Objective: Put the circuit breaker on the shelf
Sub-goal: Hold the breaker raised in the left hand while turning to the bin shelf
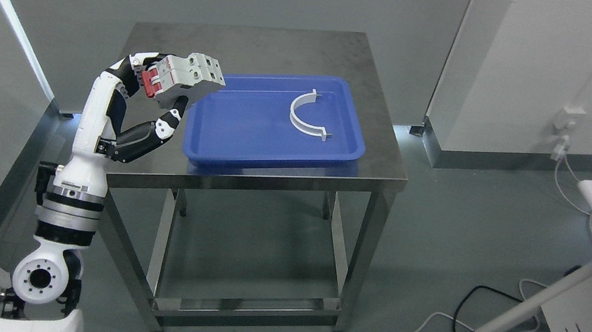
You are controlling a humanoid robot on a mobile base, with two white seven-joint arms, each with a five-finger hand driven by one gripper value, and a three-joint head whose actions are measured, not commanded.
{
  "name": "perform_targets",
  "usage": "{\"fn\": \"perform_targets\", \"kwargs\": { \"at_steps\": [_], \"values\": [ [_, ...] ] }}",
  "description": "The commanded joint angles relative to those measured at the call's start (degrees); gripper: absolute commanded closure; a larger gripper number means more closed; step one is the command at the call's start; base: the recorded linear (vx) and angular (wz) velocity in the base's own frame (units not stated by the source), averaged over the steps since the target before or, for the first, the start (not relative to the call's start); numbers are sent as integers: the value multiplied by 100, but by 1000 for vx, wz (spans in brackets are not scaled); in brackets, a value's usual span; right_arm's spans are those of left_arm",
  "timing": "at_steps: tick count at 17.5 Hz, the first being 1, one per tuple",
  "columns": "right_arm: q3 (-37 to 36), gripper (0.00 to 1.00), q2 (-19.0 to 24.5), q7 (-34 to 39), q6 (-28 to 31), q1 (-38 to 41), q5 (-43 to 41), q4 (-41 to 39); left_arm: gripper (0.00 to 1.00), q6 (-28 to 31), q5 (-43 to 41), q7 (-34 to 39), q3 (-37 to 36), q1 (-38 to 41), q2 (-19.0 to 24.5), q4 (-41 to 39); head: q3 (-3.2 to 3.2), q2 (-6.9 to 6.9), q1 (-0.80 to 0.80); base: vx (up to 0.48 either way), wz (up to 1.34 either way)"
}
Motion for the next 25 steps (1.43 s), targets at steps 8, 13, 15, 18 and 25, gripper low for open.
{"fn": "perform_targets", "kwargs": {
  "at_steps": [8,13,15,18,25],
  "values": [
    [0,0,-100,4,-1,-2,0,0,89,-17,1,-6,-20,-164,96,-158,0,0,0,-238,-108],
    [0,0,-100,4,-1,6,0,0,88,326,1,-68,322,-761,96,-158,0,0,0,-218,62],
    [0,0,-100,4,-1,-2,0,0,88,309,1,-331,358,-902,110,-158,0,0,0,-223,72],
    [0,0,-100,4,-1,6,0,0,87,274,1,-367,480,-911,137,-158,0,0,0,-195,257],
    [0,0,-100,4,-1,-2,0,0,88,195,1,-385,525,-1025,190,-158,0,0,0,-175,568]
  ]
}}
